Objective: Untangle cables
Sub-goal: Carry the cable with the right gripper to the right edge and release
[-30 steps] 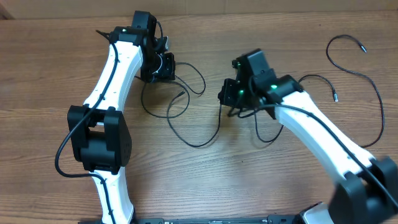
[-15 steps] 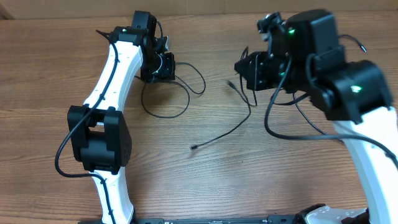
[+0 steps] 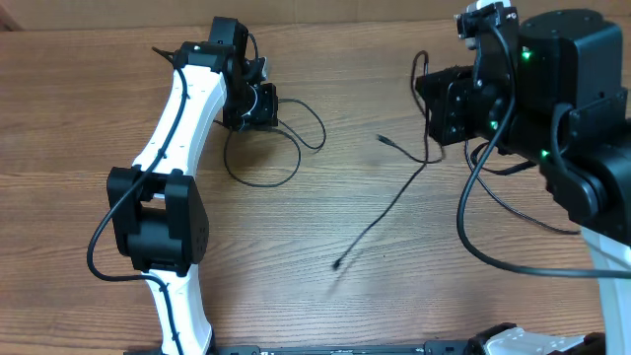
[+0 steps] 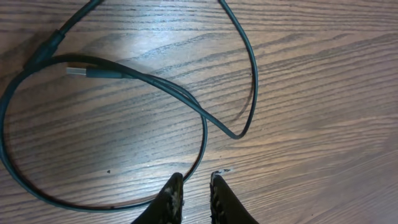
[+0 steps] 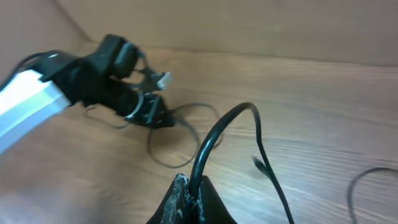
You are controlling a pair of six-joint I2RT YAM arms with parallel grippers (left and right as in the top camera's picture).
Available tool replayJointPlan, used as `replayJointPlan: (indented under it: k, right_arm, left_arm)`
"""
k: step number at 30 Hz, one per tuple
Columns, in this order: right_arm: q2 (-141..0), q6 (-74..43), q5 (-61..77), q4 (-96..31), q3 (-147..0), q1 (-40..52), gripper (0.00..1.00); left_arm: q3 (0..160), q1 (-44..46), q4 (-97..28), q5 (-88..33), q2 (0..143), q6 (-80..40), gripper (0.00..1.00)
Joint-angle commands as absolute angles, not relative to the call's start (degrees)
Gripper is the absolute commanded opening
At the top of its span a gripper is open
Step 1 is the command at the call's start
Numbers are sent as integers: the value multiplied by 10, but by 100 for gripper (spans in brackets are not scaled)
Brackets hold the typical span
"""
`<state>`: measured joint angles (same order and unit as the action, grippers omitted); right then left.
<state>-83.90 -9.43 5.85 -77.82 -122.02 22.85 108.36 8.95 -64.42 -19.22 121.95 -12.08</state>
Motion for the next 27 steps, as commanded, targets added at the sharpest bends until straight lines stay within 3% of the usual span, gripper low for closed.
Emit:
replayJointPlan:
  k: [1,8,15,27]
  right_arm:
    - [-867,-89,-15,-751,-1230,225,4]
    - [-908,-105,-18,-661,-1230,140,4]
    - [-944,-216,-10,-536,-1230,-34,4]
    - [-1113,-251,110,-755,-1230,-233,4]
  left_arm:
    - [1081,86,-644,-189,1218,-118,17]
    - [1081,88,-645,-189,1218,-118,17]
    - [1081,87,-645,-189,1218,-118,17]
    - [1081,87,-644,-189,1218,-118,18]
